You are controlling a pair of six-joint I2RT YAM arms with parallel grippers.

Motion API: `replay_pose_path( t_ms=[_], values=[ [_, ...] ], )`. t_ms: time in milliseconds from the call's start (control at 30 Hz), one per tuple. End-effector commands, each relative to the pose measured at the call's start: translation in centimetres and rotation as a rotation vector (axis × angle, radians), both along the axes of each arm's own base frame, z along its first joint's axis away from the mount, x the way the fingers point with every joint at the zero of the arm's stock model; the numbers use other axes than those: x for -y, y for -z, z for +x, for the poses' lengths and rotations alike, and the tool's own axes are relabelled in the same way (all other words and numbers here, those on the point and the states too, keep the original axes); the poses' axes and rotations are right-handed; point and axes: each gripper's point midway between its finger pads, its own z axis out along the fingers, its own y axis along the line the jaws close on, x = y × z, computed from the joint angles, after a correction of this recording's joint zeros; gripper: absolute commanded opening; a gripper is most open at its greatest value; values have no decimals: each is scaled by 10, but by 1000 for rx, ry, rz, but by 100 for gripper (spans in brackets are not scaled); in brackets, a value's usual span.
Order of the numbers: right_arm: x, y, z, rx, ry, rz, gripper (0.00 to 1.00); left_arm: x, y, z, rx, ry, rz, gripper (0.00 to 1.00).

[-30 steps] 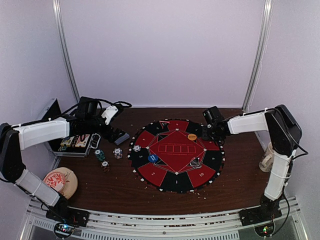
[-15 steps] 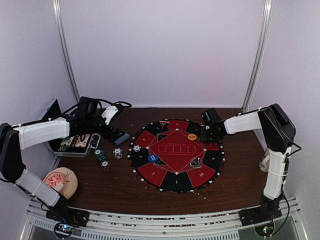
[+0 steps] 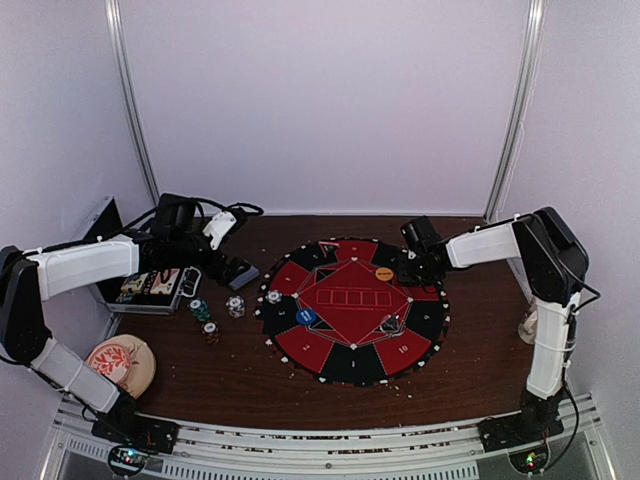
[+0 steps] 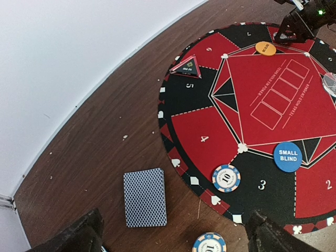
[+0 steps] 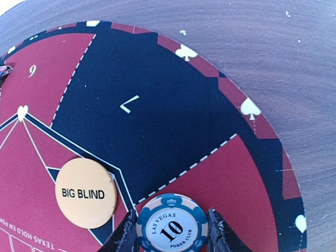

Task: Distribute texas hold em gaming equipment
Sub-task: Place the poker chips pile in the big blind area.

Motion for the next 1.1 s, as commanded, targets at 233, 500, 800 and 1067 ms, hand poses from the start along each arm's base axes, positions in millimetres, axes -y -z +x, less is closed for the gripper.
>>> replay_pose_path(
  t_ms=[233, 500, 800, 1067],
  values=[
    [-8, 1, 11, 10, -12, -4, 28, 1, -10, 3, 36, 1, -29, 98],
    [-7, 2, 11, 12, -8, -32, 30, 2, -10, 3, 35, 2, -30, 98],
    [-6, 5, 11, 7, -5, -52, 31, 2, -10, 3, 35, 2, -30, 98],
    [-5, 4, 11, 9, -1, -72, 33, 1, -9, 3, 35, 1, -29, 98]
  ],
)
